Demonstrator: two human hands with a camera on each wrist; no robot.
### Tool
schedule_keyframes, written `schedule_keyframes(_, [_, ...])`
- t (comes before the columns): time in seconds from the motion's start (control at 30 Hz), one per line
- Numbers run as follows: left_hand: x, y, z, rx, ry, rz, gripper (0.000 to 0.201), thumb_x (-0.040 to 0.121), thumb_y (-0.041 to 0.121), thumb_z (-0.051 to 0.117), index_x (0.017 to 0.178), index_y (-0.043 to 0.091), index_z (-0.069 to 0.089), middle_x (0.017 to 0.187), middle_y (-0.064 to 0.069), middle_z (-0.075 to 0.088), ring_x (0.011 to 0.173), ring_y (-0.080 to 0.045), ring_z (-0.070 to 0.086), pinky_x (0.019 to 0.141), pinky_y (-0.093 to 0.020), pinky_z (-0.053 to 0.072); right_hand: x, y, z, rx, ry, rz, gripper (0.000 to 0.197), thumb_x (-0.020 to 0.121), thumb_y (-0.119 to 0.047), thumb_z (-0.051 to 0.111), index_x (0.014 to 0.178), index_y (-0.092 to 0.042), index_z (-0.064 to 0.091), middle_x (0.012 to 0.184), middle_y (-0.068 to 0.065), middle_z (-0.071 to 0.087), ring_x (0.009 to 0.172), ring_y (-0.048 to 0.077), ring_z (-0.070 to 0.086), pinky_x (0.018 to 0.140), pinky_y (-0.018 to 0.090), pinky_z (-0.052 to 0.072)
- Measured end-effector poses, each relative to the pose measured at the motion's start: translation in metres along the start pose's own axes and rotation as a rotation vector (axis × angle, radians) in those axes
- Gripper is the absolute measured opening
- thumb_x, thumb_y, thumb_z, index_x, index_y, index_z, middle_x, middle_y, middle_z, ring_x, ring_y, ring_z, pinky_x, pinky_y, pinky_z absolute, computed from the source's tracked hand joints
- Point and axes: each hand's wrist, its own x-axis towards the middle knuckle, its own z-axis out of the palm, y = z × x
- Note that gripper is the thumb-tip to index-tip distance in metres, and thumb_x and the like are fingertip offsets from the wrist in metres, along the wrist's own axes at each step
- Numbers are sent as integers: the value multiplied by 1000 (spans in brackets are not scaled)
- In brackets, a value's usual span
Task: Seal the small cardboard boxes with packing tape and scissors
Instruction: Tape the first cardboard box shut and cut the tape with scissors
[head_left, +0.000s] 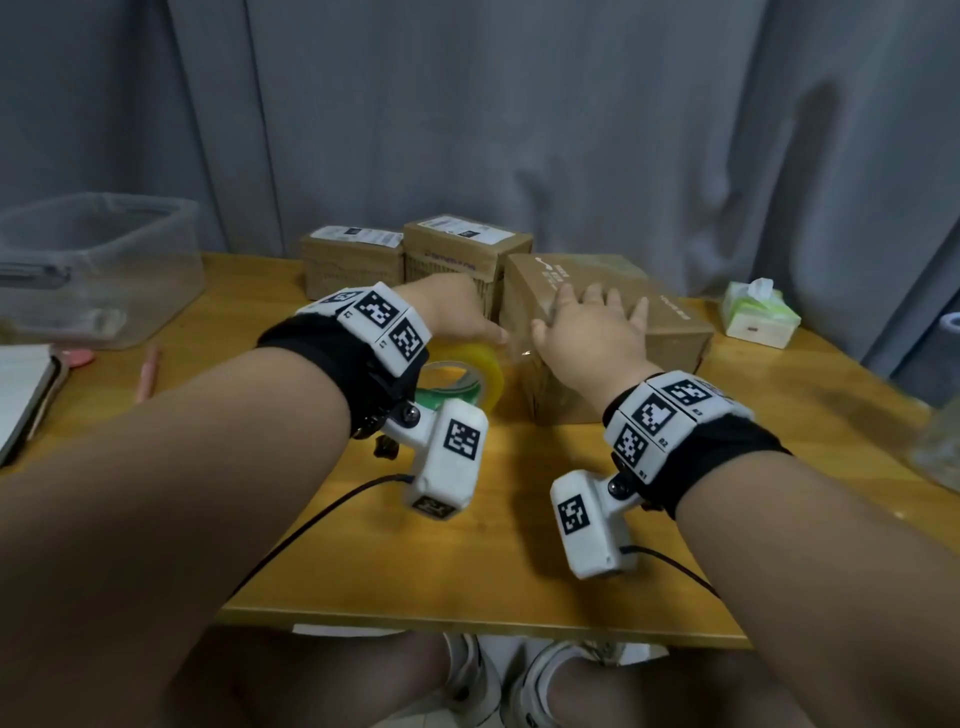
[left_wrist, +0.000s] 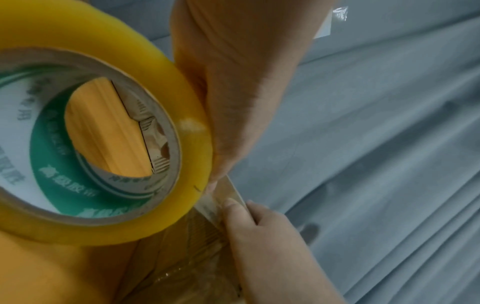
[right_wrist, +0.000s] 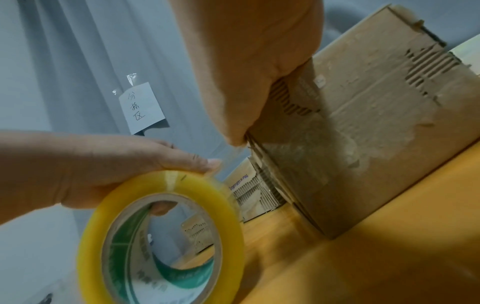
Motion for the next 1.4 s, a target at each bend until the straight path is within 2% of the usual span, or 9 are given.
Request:
schedule_keyframes(0.1, [2, 0, -1, 35, -23, 5, 43, 90, 41, 59, 61, 11, 49, 58, -1, 43, 55, -15, 41, 54, -26, 32, -1, 6, 2, 36, 34, -31, 64, 99, -48, 25, 153, -15, 15, 158, 16, 15, 146, 33, 11, 116, 56, 0])
schedule_keyframes(0.23, [3, -4, -4, 111, -73, -25, 35, 86, 46, 61, 76, 12, 58, 79, 0, 56, 78, -19, 53, 75, -32, 40, -4, 14, 6, 122, 74, -83, 63, 99, -50, 17, 153, -17, 19, 159, 14, 16, 147, 31, 11, 117, 53, -2])
schedule_keyframes(0.37, [3, 4, -4, 182, -68, -24, 32, 87, 46, 59, 73, 18, 54, 82, 0, 56, 84, -20, 54, 76, -33, 40, -5, 16, 5, 120, 75, -80, 68, 97, -57, 20, 153, -18, 19, 159, 13, 16, 147, 30, 11, 116, 52, -2])
schedule_keyframes(0.67, [-4, -2, 5, -61, 60, 52, 36, 87, 38, 63, 71, 7, 56, 63, -3, 46, 64, -18, 46, 58, -29, 38, -2, 11, 8, 23, 88, -75, 73, 94, -54, 38, 153, -16, 17, 158, 14, 18, 146, 31, 14, 117, 53, 4])
schedule_keyframes(0.83, [-15, -12, 3, -203, 73, 98, 34, 88, 40, 61, 76, 9, 62, 66, -3, 49, 63, -14, 47, 59, -27, 38, -2, 7, 9, 45, 89, -54, 63, 99, -45, 29, 153, -15, 16, 158, 16, 16, 146, 33, 11, 116, 54, 2])
schedule_keyframes(0.97, [-22, -18, 3, -173, 115, 82, 36, 92, 42, 56, 81, 8, 61, 65, -1, 48, 62, -12, 46, 55, -24, 34, -3, 8, 10, 59, 98, -63, 61, 100, -45, 24, 153, -15, 18, 158, 17, 17, 146, 34, 12, 116, 54, 2])
schedule_keyframes(1.13, [-19, -13, 10, -184, 256, 124, 28, 92, 35, 57, 85, 10, 67, 64, 6, 51, 61, -6, 46, 53, -20, 33, -4, 11, 12, 18, 120, -86, 79, 91, -55, 43, 152, -12, 18, 156, 17, 20, 145, 34, 15, 116, 54, 5])
schedule_keyframes(1.3, [-18, -5, 21, -240, 306, 119, 31, 93, 32, 56, 76, 7, 66, 54, 1, 48, 54, -14, 45, 51, -25, 34, -4, 6, 12, 42, 124, -68, 63, 99, -42, 32, 152, -10, 18, 157, 19, 17, 145, 34, 13, 116, 54, 4])
schedule_keyframes(1.4, [-19, -14, 25, -367, 366, 72, 41, 93, 34, 55, 78, -3, 66, 56, -7, 48, 52, -18, 45, 55, -27, 39, -3, 6, 12, 57, 122, -70, 59, 101, -39, 24, 152, -10, 19, 157, 19, 18, 146, 34, 13, 116, 54, 3])
